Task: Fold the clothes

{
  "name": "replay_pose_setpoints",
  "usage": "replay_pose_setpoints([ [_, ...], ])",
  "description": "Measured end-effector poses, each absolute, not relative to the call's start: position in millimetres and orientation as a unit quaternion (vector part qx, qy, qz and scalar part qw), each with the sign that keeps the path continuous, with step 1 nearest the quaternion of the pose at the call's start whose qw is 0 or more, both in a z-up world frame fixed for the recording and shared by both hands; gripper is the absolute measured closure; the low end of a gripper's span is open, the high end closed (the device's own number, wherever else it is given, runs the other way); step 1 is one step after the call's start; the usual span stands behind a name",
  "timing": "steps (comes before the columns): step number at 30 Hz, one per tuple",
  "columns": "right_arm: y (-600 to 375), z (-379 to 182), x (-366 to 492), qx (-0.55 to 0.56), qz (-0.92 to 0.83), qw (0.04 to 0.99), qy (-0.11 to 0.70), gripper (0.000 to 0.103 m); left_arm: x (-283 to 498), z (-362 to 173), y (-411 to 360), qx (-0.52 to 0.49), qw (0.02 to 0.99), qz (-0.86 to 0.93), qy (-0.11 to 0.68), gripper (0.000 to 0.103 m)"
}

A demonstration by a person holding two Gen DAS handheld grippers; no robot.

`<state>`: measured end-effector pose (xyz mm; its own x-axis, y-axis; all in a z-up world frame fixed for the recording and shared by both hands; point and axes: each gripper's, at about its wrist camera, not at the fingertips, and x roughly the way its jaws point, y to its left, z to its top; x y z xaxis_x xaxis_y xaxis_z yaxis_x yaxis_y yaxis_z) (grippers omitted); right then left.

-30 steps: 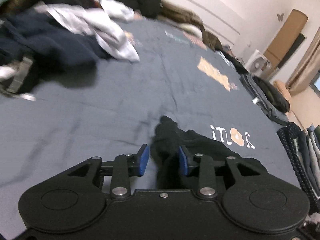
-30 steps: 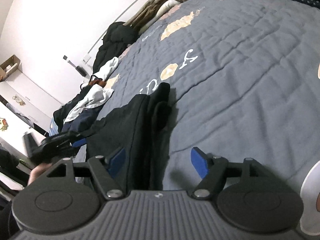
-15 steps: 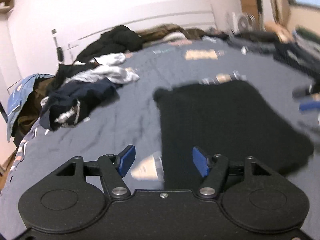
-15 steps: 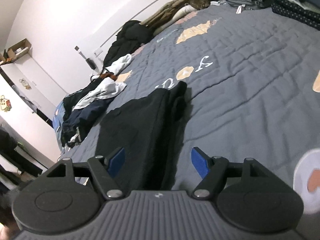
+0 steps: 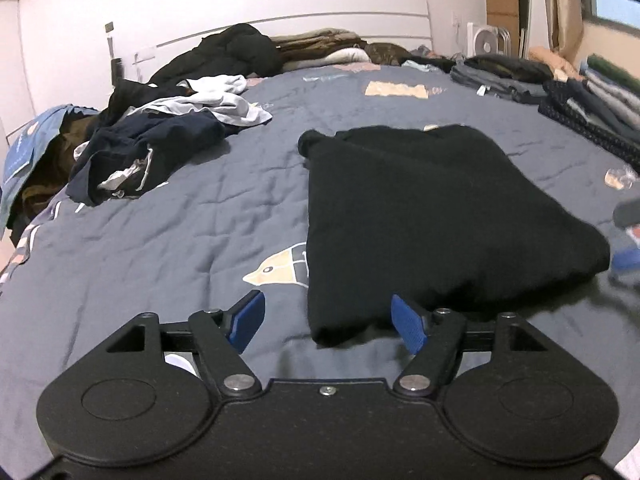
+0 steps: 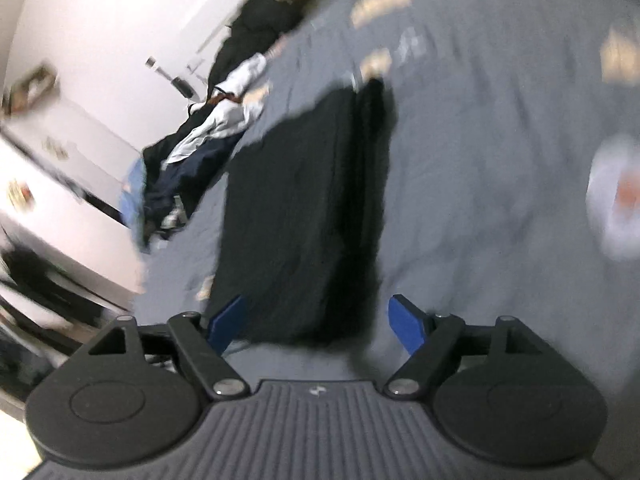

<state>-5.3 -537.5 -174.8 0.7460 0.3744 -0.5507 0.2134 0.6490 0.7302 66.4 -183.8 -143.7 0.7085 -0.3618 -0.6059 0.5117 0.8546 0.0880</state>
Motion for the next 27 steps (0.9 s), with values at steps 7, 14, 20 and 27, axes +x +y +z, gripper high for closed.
replay_pose_setpoints([
  [7, -531, -194, -6, 0.46, 0.055, 0.804, 0.372, 0.023, 63, -140, -188, 0.121, 0.917, -0.249, 0.287, 0.034],
  [14, -523, -200, 10, 0.457, 0.074, 0.797, 0.387, 0.014, 64, -140, -192, 0.122, 0.916, -0.255, 0.285, 0.031],
  [20, -515, -202, 28, 0.439, 0.095, 0.8, 0.399, 0.016, 67, -140, -192, 0.116, 0.917, -0.251, 0.288, 0.031],
  [27, -517, -208, 43, 0.452, 0.108, 0.785, 0.409, 0.076, 73, -139, -191, 0.098, 0.919, -0.244, 0.294, 0.031],
])
